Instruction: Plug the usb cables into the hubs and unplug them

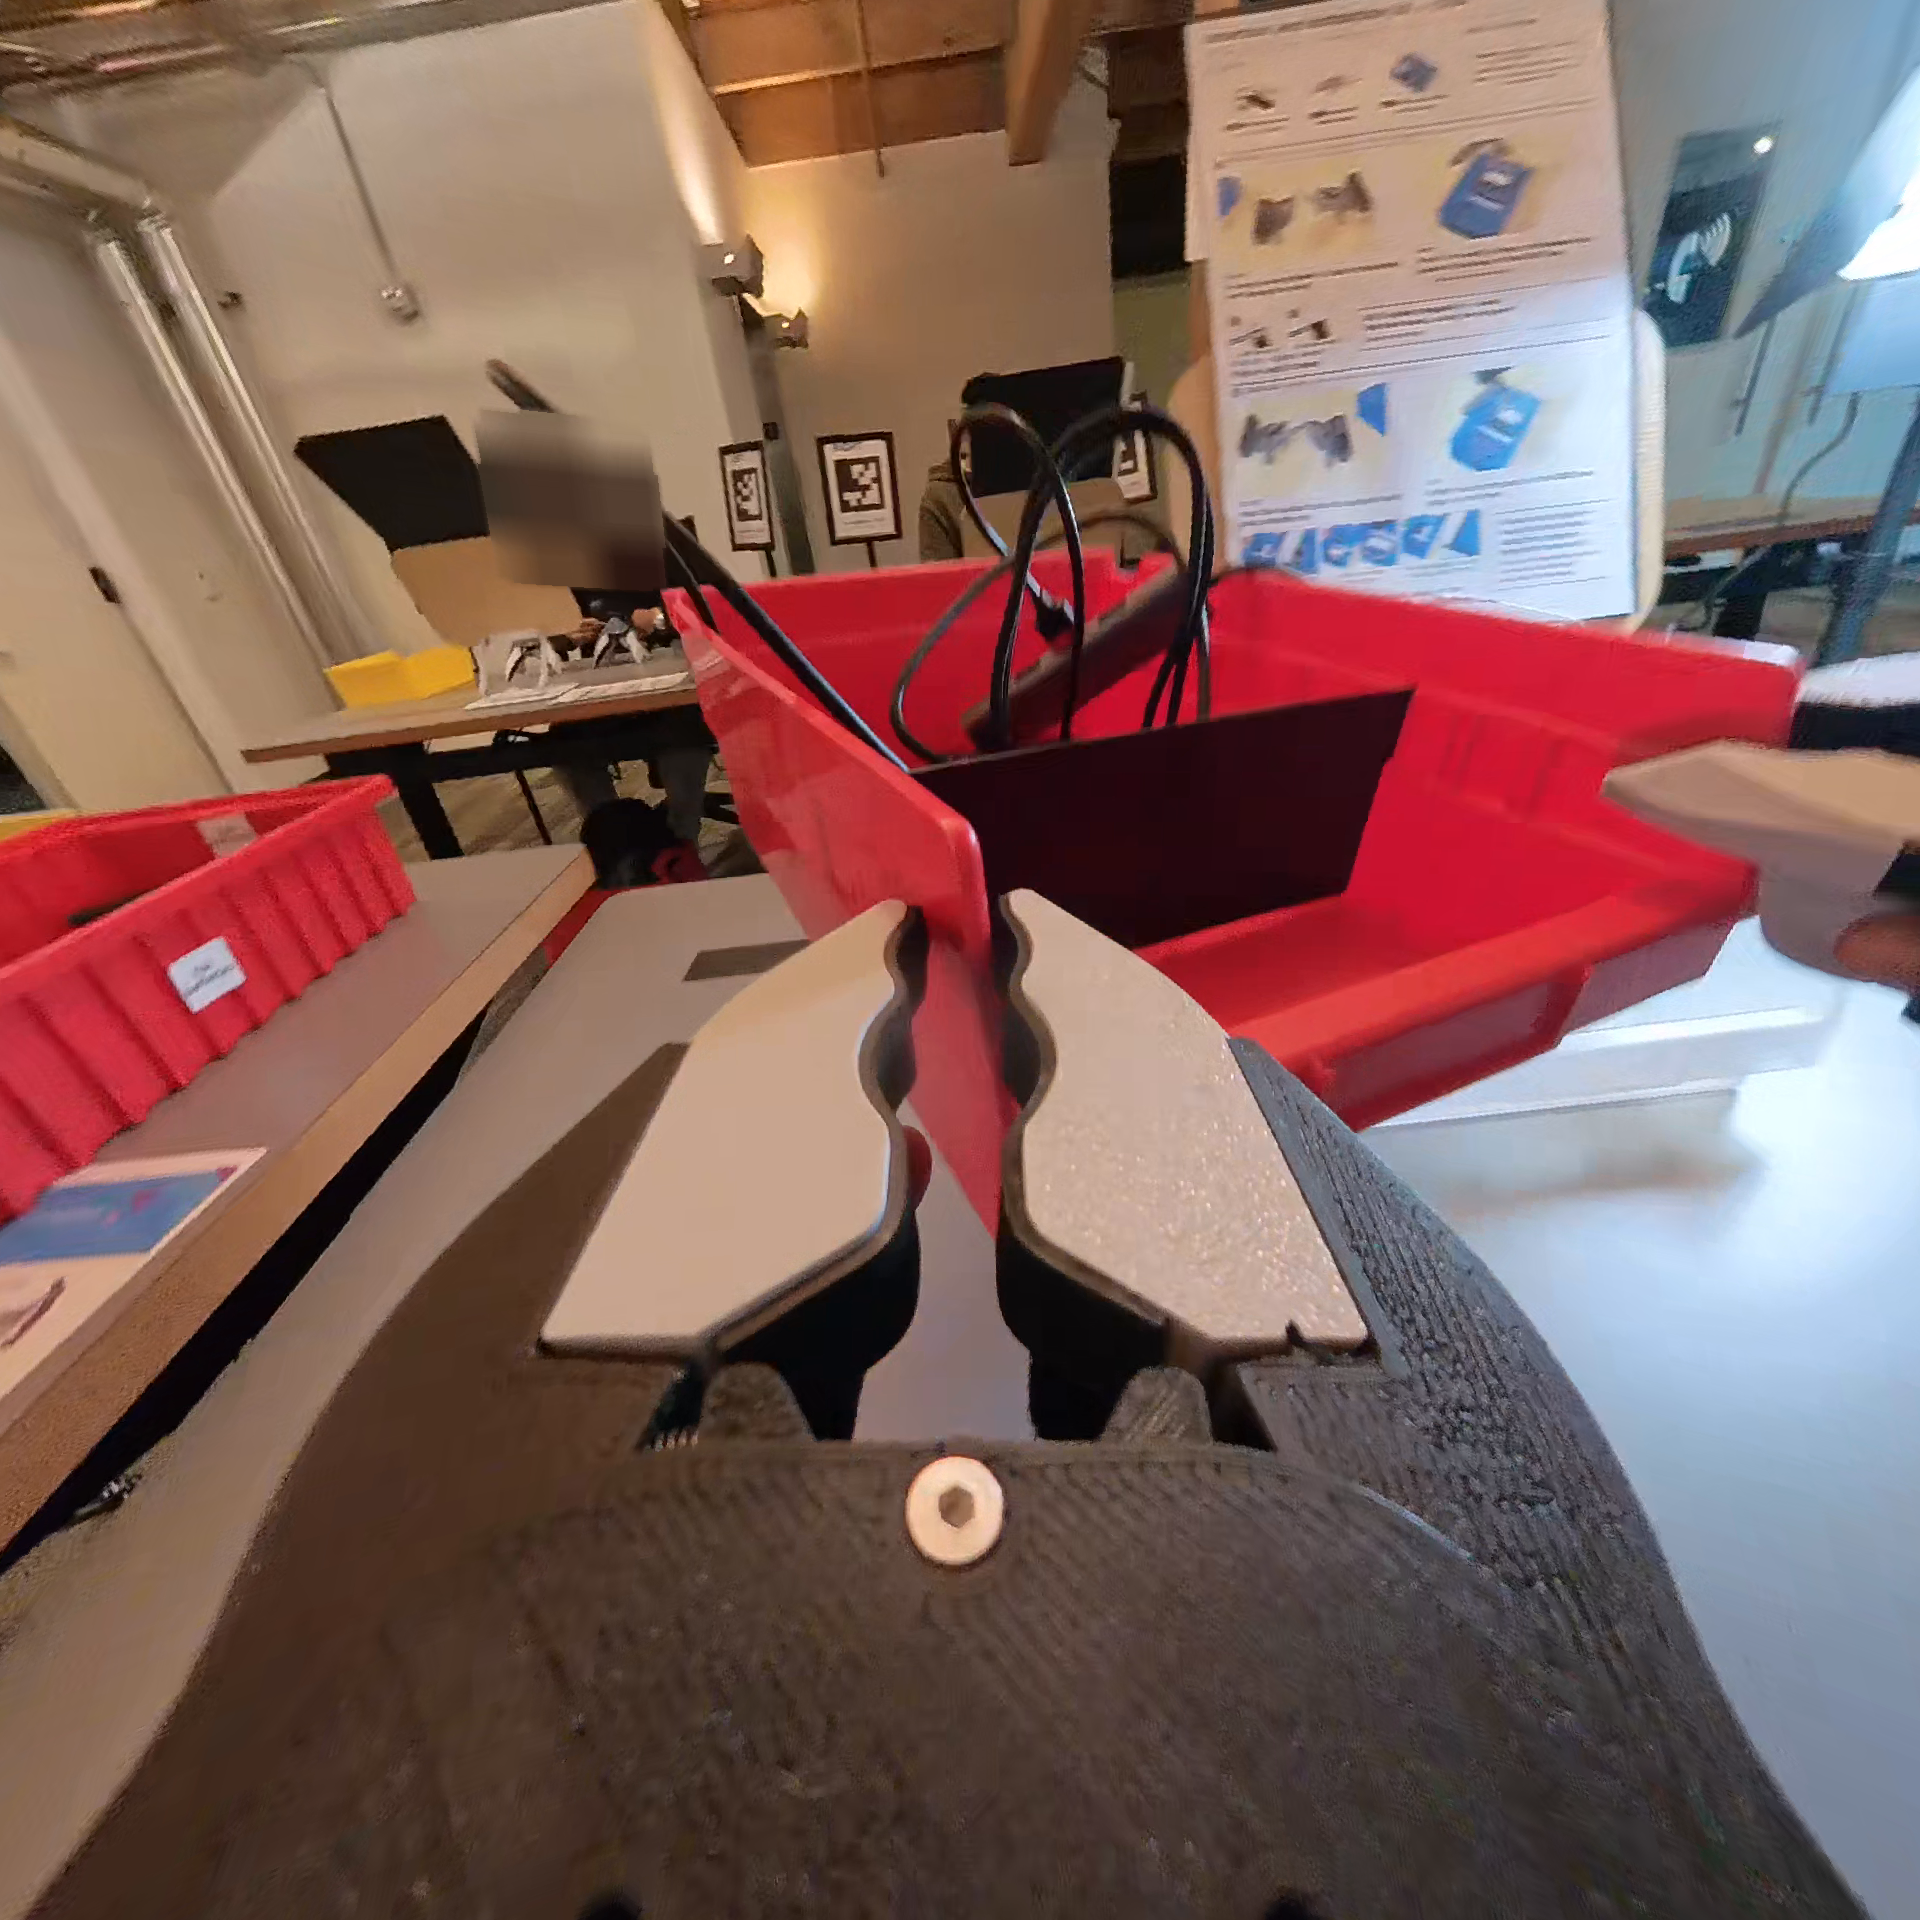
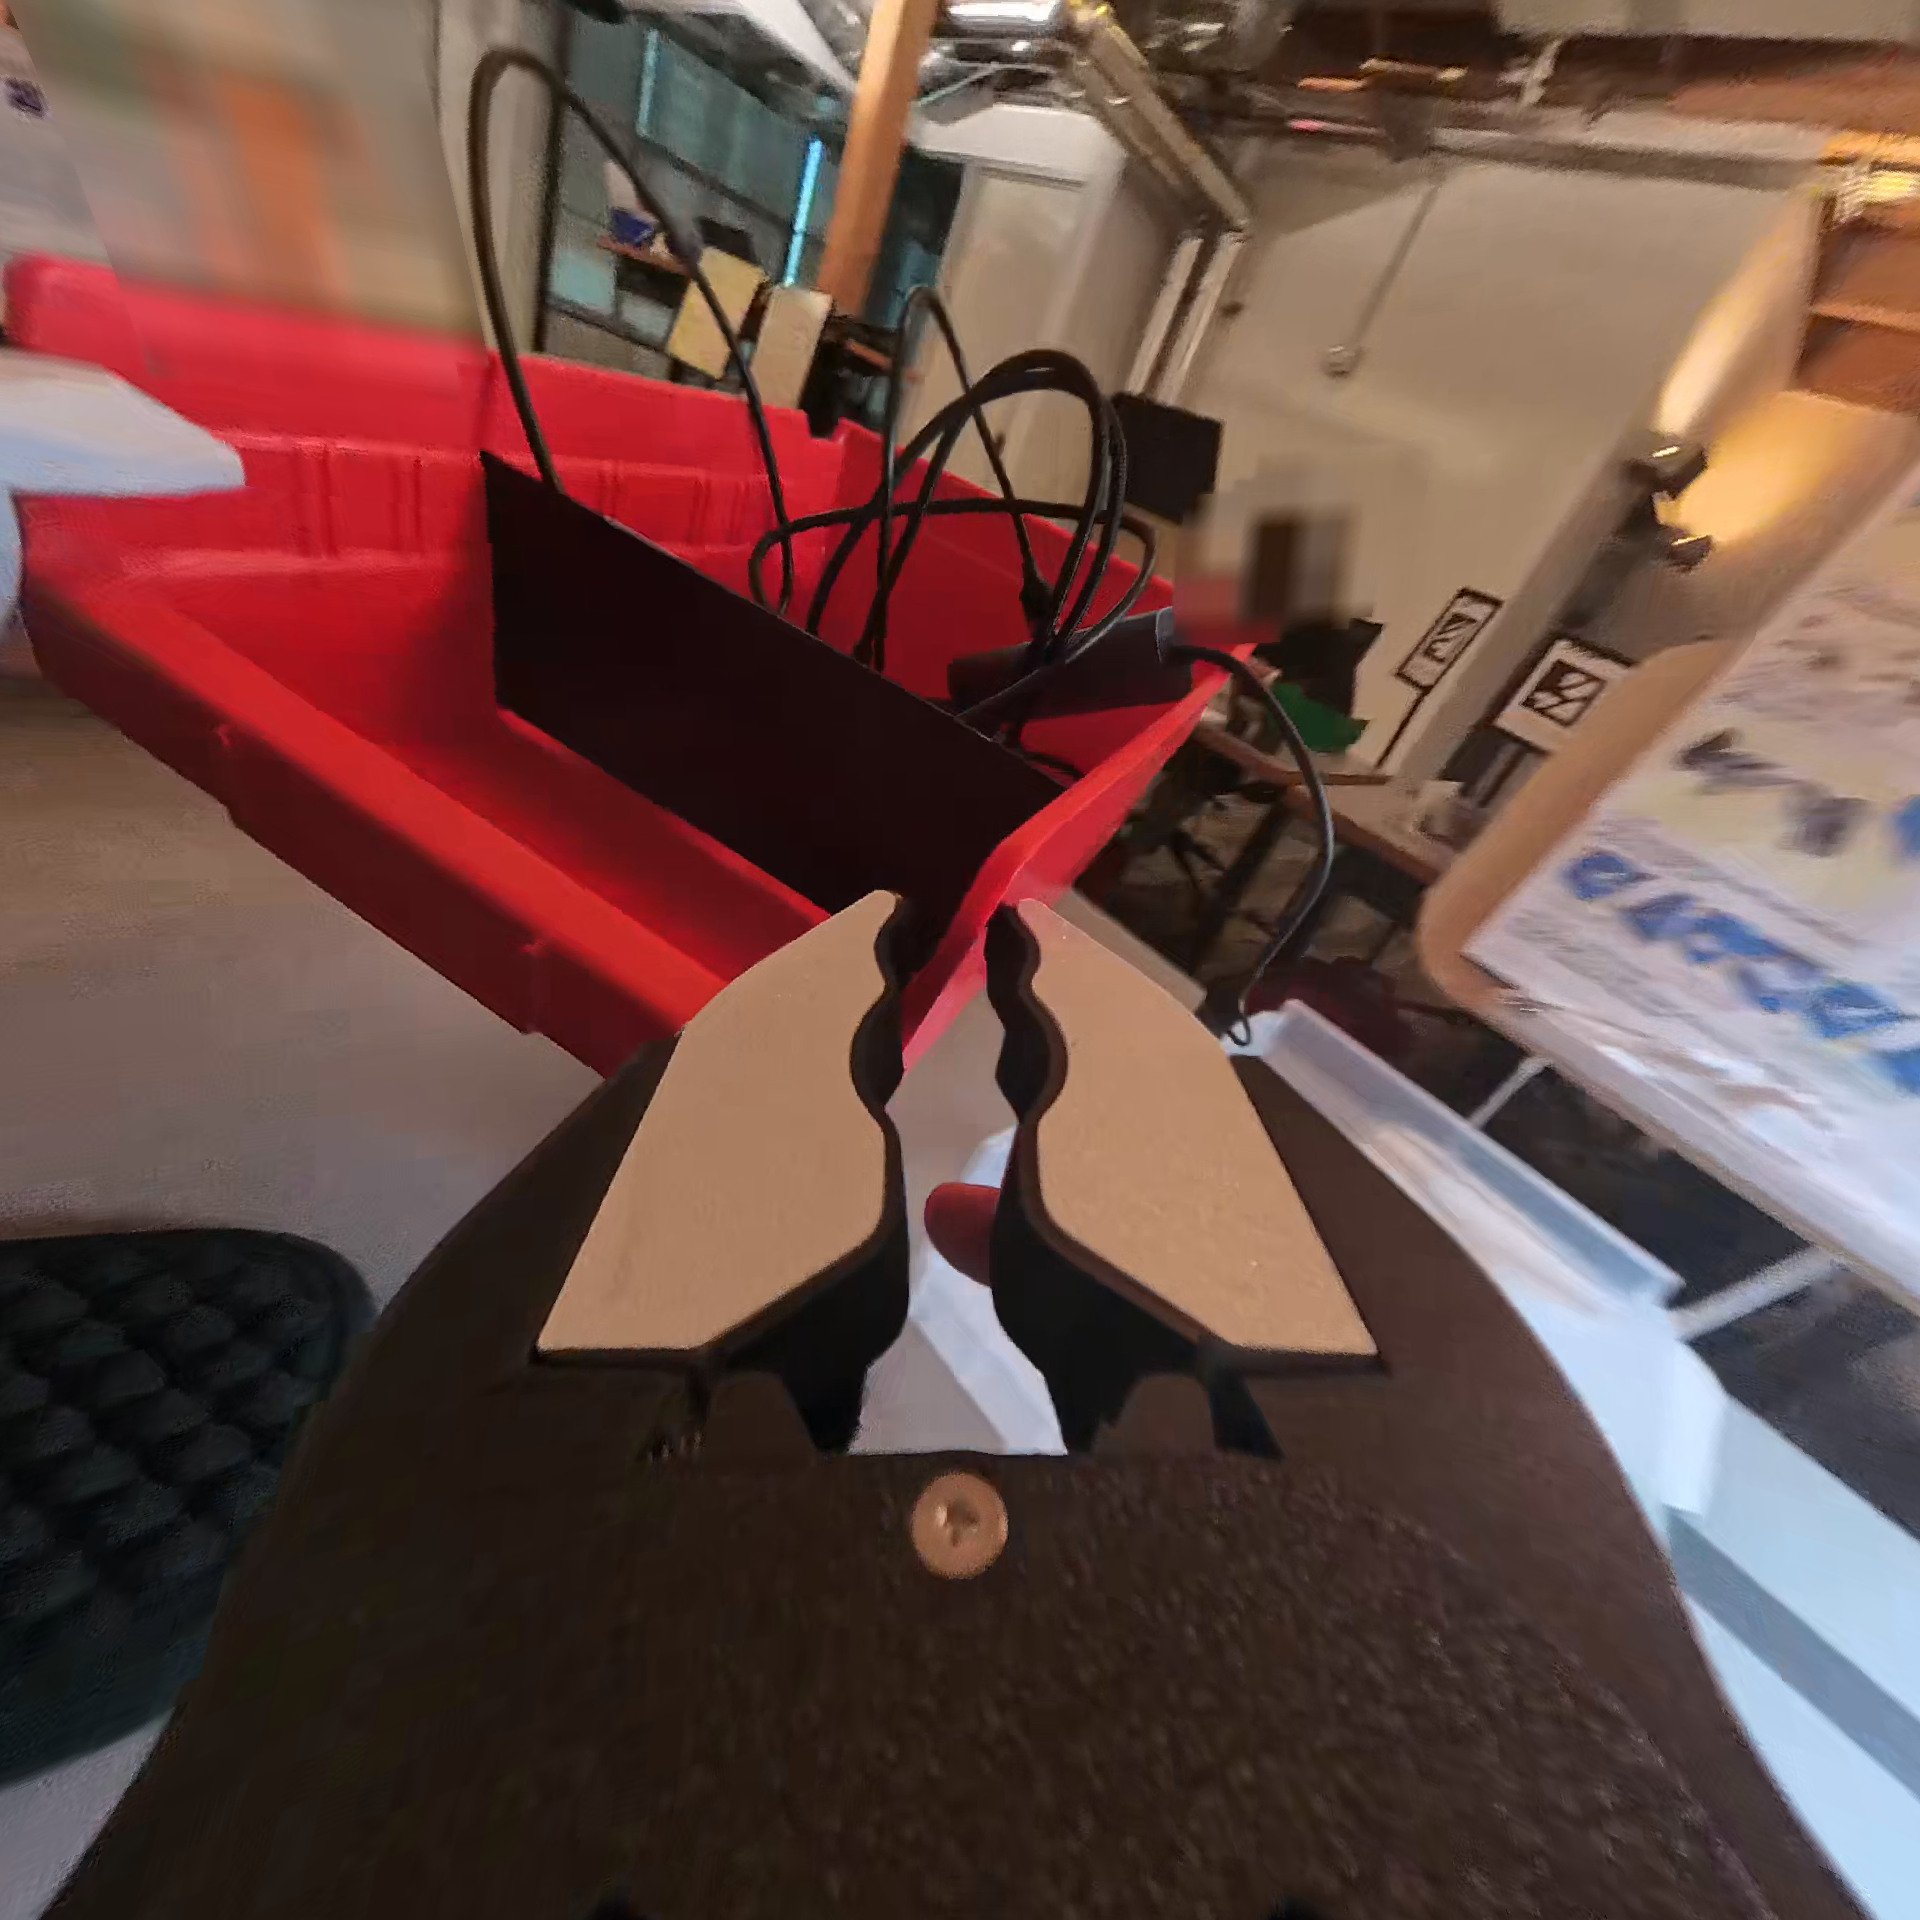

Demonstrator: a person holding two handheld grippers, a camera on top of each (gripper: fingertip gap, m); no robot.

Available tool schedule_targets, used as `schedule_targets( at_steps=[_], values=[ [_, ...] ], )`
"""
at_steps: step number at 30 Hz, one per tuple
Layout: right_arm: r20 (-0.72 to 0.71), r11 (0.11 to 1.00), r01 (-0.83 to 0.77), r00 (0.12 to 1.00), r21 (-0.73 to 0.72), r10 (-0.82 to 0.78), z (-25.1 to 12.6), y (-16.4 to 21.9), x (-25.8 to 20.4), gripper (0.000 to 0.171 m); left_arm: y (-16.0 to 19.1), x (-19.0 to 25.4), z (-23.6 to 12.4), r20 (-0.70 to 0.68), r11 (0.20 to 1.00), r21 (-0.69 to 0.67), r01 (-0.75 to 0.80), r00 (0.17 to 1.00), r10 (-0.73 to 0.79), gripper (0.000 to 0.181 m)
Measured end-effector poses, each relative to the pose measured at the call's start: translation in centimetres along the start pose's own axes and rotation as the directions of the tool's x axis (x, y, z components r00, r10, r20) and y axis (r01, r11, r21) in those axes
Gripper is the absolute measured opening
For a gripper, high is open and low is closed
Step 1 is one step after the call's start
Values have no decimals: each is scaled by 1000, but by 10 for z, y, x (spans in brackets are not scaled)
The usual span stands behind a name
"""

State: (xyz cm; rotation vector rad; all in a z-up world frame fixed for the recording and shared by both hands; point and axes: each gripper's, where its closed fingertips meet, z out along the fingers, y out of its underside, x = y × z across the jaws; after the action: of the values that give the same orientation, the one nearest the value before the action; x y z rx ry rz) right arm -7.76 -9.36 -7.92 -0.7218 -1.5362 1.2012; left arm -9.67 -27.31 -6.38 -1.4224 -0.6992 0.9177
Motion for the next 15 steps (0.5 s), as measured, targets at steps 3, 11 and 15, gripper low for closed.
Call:
schedule_targets(
  at_steps=[3,11,15],
  values=[
    [34,997,-16,999,-76,18,34,48,-35,16,43,-30,11,18,999,-20,39,999,-39,11],
    [-65,959,-39,998,-279,22,25,123,-19,17,135,1,58,-100,978,-205,-34,995,14,11],
    [-74,923,-42,997,-382,15,-5,142,-12,20,147,29,73,-249,938,-314,-151,966,72,13]
  ],
)
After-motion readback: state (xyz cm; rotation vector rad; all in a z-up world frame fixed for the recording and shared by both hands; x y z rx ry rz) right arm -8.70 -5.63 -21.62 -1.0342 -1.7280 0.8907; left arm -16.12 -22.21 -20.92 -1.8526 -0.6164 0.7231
